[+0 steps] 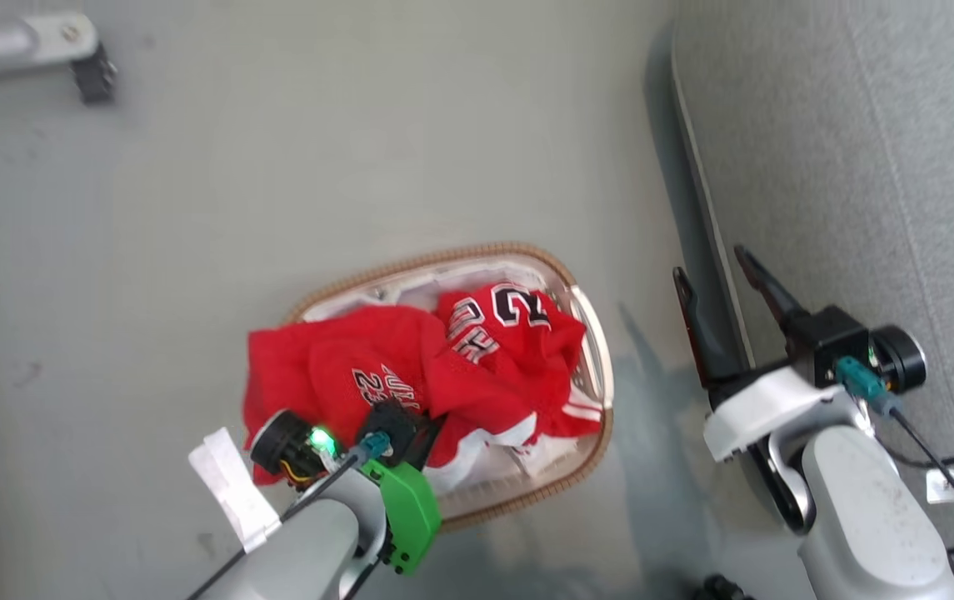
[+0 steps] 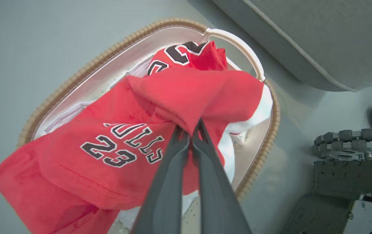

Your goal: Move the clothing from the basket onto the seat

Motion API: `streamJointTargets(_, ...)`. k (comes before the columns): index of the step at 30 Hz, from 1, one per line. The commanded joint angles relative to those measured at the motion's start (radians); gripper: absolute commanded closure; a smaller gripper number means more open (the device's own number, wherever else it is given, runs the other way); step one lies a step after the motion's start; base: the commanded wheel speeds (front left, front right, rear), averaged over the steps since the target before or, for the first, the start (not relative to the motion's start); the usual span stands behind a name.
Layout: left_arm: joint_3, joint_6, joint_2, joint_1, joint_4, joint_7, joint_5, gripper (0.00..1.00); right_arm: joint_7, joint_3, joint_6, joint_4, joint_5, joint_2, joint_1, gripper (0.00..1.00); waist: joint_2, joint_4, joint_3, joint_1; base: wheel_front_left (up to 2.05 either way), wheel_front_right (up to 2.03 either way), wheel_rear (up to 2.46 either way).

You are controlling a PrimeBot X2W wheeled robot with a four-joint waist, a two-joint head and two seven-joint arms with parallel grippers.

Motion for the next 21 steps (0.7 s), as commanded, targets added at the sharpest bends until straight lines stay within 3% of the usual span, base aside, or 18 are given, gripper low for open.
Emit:
streamJointTargets(1,0.019,0.006,0.006,0.035,-0.022,-0.004,0.015,1.0,-0.004,-0.005,-0.001,0.005,0.009,-0.005,0.031,0.0,0.0017,0.071,-0.169,0.0,0.0,0.0,0.0)
streamJointTargets(10,0.222,0.006,0.014,0.141,-0.254,-0.004,0.112,1.0,-0.004,-0.005,-0.001,0.019,0.014,-0.012,0.13,0.0,0.0017,0.124,-0.332,0.0,0.0,0.0,0.0)
streamJointTargets(21,0.439,-0.003,-0.03,0.187,-0.532,-0.004,0.177,1.0,-0.004,0.029,-0.001,0.036,0.025,-0.014,0.226,0.0,0.0017,0.151,-0.459,0.0,0.0,0.0,0.0)
